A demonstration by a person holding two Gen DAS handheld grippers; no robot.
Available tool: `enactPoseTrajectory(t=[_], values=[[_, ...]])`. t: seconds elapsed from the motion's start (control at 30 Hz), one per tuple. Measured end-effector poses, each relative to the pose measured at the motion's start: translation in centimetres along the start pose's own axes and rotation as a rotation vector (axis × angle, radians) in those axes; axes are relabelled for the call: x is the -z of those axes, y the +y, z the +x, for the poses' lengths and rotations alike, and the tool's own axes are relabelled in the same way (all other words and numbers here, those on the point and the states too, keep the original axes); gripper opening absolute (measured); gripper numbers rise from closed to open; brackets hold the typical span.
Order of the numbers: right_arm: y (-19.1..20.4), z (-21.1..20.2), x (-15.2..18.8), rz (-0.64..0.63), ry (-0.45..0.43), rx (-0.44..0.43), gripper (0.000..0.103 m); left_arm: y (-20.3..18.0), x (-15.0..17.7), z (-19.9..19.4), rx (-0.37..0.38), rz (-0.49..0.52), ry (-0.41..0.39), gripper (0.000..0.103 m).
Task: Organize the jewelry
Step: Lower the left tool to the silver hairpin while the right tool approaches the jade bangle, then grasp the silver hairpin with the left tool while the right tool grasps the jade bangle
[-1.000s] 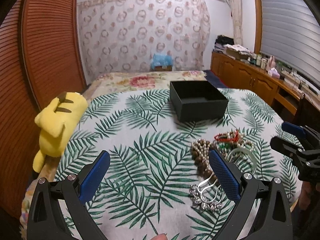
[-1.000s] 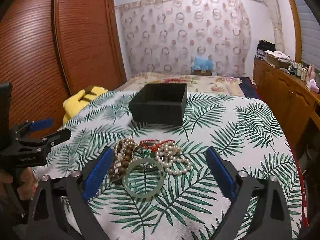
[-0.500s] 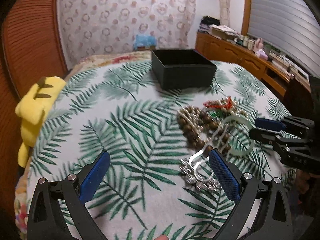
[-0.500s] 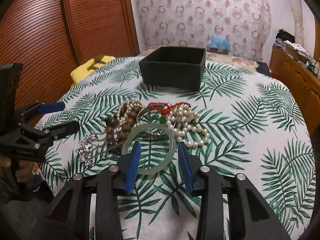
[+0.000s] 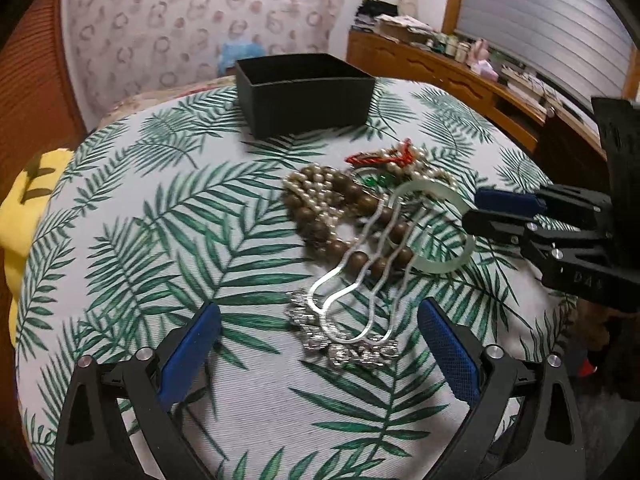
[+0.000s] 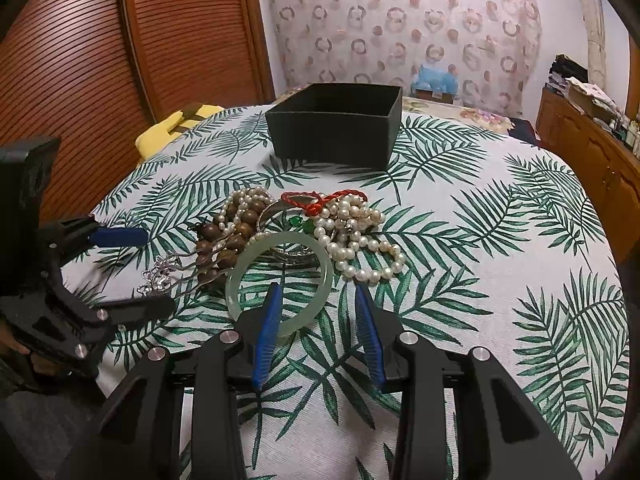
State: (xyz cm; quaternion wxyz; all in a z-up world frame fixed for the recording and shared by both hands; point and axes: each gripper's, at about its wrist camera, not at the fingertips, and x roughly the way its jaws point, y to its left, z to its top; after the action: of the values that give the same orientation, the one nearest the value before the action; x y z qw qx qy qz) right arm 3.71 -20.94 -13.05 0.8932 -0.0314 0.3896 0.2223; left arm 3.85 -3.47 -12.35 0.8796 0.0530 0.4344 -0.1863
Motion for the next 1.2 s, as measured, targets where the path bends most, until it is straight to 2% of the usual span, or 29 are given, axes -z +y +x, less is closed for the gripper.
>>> enactPoseTrajectory(t=[0.13,0.23,0.27,0.3,0.57,0.7,0.77,0.83,0.9,1.2], values=[[-0.3,0.0,-0.1,0.002,-0.003,0.003,0.040,-0.8,-0.1,0.4,-0.019,0.038,0.008,0.083],[-0.5,0.0,-0.3,-0.001,-0.001,0.002,0.040,-1.1,-0.1,0.4,-0.038,0.059,0.003,0.068],[-0.5,0.0,-0.3,-0.002,0.001,0.002,0.040,-1.1,-0.2,0.3,-0.037,0.059,0.001,0.057],[-0.4,0.1,-0.3,-0.004,0.003,0.001,0.040,-1.0,-0.2,0.2,-0.037,0.056,-0.001,0.054],[0.3,1.3,-0.7,-0.043,0.034,-0.028,0.040,1.0,-0.6,-1.1,-0.025,-0.007,-0.053,0.054],[0.6,2.2,-0.9,-0.065,0.065,-0.012,0.032,1.5,-0.8,-1.6,-0.019,-0.025,-0.080,0.054],[0.6,2.5,-0.9,-0.070,0.069,-0.003,0.026,1.7,-1.0,-1.8,-0.016,-0.034,-0.093,0.054],[0.5,2.6,-1.1,-0.072,0.070,0.004,0.015,1.9,-1.2,-2.1,-0.013,-0.038,-0.110,0.054],[0.2,2.3,-1.3,-0.062,0.054,-0.004,0.010,1.9,-1.4,-2.2,-0.016,-0.037,-0.124,0.054],[-0.4,-0.4,-2.7,-0.076,-0.057,0.024,0.009,1.9,-3.1,-2.3,-0.017,-0.015,-0.167,0.054]])
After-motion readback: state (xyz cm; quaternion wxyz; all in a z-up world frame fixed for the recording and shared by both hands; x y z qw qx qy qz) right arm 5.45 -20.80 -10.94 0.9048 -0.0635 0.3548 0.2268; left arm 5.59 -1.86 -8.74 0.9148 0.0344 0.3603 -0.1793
